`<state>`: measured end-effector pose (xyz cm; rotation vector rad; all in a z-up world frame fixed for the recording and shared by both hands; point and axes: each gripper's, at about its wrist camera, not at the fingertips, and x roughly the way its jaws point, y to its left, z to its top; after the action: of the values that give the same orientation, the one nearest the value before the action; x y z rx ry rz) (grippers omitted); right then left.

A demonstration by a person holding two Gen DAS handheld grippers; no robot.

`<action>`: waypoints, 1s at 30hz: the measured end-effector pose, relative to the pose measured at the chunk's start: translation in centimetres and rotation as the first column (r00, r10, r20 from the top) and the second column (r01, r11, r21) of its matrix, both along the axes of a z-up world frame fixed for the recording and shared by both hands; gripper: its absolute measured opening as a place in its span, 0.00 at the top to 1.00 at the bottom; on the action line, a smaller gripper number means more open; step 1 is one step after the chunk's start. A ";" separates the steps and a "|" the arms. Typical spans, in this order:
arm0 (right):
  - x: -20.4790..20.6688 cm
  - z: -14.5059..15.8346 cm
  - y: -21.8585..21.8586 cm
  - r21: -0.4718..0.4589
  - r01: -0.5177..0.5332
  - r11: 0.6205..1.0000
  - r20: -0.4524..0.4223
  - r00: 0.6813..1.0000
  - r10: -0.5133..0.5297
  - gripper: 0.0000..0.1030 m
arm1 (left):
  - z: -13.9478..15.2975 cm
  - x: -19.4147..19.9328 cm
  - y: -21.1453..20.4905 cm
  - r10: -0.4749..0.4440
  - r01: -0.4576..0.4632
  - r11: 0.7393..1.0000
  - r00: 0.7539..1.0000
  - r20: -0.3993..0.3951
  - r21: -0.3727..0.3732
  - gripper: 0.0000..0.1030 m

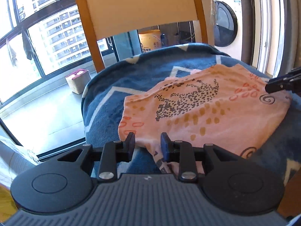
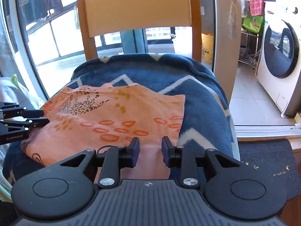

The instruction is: Fold clothes

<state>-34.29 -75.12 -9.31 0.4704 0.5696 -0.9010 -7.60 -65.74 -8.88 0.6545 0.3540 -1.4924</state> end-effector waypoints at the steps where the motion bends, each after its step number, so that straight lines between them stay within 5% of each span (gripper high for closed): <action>1: -0.2 0.3 0.6 -0.003 0.004 1.000 0.005 1.000 -0.004 0.69 | 0.0 -0.4 0.6 0.000 0.000 1.000 1.000 0.000 0.006 0.75; 5: 0.1 0.0 2.4 0.021 0.005 1.000 -0.046 0.999 -0.004 0.60 | -1.6 -1.4 1.6 0.002 -0.003 0.999 1.000 0.016 0.043 0.75; 17: 0.4 0.5 5.7 0.035 0.037 0.999 -0.094 0.995 -0.033 0.51 | -0.4 -2.2 5.1 0.031 -0.029 0.998 0.998 -0.048 0.055 0.74; 19: 0.2 0.8 6.3 0.037 0.044 0.998 -0.095 0.995 -0.040 0.50 | 0.2 -2.2 5.8 0.040 -0.037 0.998 0.997 -0.065 0.048 0.70; 26: -0.6 2.9 9.3 0.004 0.096 0.995 -0.057 0.994 -0.096 0.16 | 2.5 -2.8 8.0 0.074 -0.074 0.997 0.992 -0.106 0.002 0.48; 30: 0.0 3.0 10.3 0.020 0.093 0.995 -0.045 0.995 -0.092 0.14 | 2.5 -3.3 8.6 0.073 -0.072 0.997 0.988 -0.136 0.006 0.41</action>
<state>-34.33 -64.83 -6.34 0.5011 0.6026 -0.9964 -10.90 -57.15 -6.43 0.5363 0.4790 -1.4708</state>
